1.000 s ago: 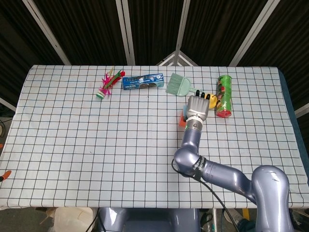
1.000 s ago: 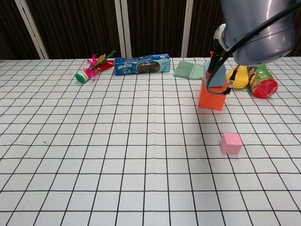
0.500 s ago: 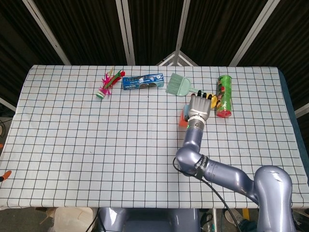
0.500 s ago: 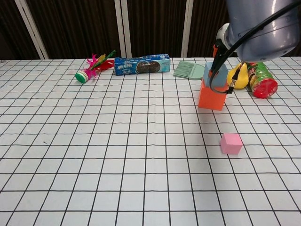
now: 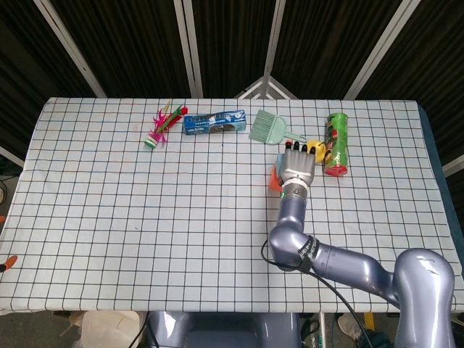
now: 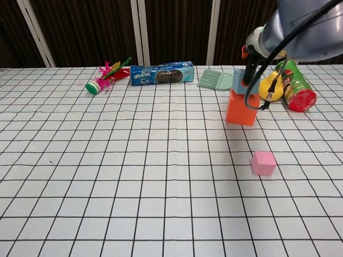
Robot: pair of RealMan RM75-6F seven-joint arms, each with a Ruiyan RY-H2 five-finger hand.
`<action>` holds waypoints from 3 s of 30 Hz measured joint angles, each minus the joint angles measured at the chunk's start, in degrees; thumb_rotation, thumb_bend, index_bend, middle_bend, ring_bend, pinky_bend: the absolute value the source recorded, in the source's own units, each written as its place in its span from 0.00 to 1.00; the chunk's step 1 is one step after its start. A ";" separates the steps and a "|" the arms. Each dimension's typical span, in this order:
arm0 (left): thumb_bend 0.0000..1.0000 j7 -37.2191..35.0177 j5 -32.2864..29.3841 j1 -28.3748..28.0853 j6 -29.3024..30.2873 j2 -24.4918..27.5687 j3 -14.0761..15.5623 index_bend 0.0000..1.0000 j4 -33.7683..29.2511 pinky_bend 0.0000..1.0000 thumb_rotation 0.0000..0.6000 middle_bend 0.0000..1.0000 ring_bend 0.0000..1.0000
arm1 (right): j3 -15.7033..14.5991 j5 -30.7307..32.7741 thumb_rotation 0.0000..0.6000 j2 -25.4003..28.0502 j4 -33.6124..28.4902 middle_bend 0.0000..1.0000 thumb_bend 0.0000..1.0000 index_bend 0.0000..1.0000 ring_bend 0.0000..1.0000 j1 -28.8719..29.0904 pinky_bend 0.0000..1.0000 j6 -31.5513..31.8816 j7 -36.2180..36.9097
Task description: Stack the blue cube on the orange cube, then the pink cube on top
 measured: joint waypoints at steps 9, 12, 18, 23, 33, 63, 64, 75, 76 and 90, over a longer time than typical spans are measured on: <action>0.21 1.03 0.72 -0.11 0.13 -0.27 0.47 0.22 -0.62 0.02 1.00 0.01 0.00 | 0.13 2.24 1.00 10.90 -23.08 0.07 0.42 0.00 0.05 -6.14 0.00 4.53 0.14; 0.21 1.08 1.19 -0.01 0.42 -0.28 0.67 0.22 -0.89 0.02 1.00 0.01 0.00 | -0.97 1.05 1.00 15.69 -30.38 0.07 0.42 0.00 0.05 -9.57 0.00 5.54 1.72; 0.21 0.77 1.40 0.28 0.95 -0.11 0.70 0.22 -1.06 0.02 1.00 0.01 0.00 | -4.50 -7.21 1.00 22.62 -39.23 0.08 0.42 0.01 0.05 -16.84 0.00 4.47 8.56; 0.21 0.68 1.26 0.43 1.40 -0.12 0.51 0.22 -0.94 0.02 1.00 0.01 0.00 | -9.63 -20.28 1.00 25.22 -42.27 0.07 0.42 0.14 0.05 -23.34 0.00 2.22 15.67; 0.21 3.34 -0.20 -0.32 0.74 -1.22 0.17 0.22 -0.90 0.02 1.00 0.01 0.00 | -27.89 -57.29 1.00 25.53 -36.47 0.07 0.42 0.29 0.05 -39.45 0.00 -2.50 40.09; 0.21 0.81 -1.63 -1.77 -3.07 -0.73 0.01 0.22 0.60 0.02 1.00 0.01 0.00 | -29.65 -50.95 1.00 9.81 -27.52 0.07 0.42 0.31 0.05 -37.63 0.00 -5.89 35.78; 0.21 0.90 -1.65 -1.82 -3.15 -0.76 0.03 0.22 0.61 0.02 1.00 0.01 0.00 | -29.57 -50.61 1.00 9.61 -27.43 0.07 0.42 0.31 0.05 -37.47 0.00 -5.94 35.76; 0.21 0.95 -1.68 -1.91 -3.23 -0.73 0.22 0.22 0.58 0.02 1.00 0.01 0.00 | -29.05 -50.21 1.00 7.39 -24.77 0.07 0.42 0.31 0.05 -36.38 0.00 -6.98 37.70; 0.21 0.89 -1.68 -1.94 -3.29 -0.72 0.22 0.22 0.63 0.02 1.00 0.01 0.00 | -29.00 -50.32 1.00 7.19 -24.60 0.07 0.42 0.31 0.05 -36.29 0.00 -6.81 37.70; 0.21 0.93 -1.68 -2.01 -3.24 -0.70 0.35 0.22 0.55 0.02 1.00 0.01 0.00 | -28.36 -48.45 1.00 5.63 -23.22 0.07 0.42 0.31 0.05 -34.75 0.00 -7.56 37.61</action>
